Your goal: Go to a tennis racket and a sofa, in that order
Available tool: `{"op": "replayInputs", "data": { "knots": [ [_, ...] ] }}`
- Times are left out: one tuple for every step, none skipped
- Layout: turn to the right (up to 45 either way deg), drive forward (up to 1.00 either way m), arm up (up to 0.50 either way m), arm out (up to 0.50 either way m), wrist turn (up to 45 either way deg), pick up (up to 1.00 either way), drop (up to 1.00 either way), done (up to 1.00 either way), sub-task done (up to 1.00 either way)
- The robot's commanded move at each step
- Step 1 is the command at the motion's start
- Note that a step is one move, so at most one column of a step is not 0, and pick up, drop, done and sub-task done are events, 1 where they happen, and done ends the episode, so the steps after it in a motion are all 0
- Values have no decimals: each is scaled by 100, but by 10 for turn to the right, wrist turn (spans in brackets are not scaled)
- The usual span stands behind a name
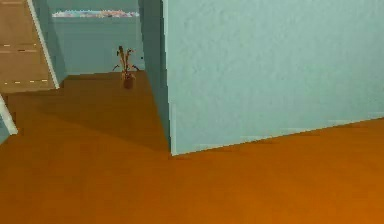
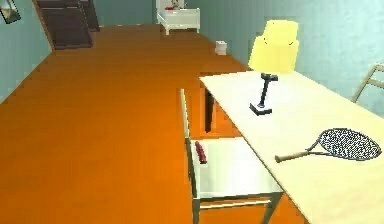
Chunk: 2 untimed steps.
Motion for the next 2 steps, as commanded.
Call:
{"op": "replayInputs", "data": {
  "knots": [
    [-330,0,0,0,0,0,0,0,0],
    [0,100,0,0,0,0,0,0,0]
  ]
}}
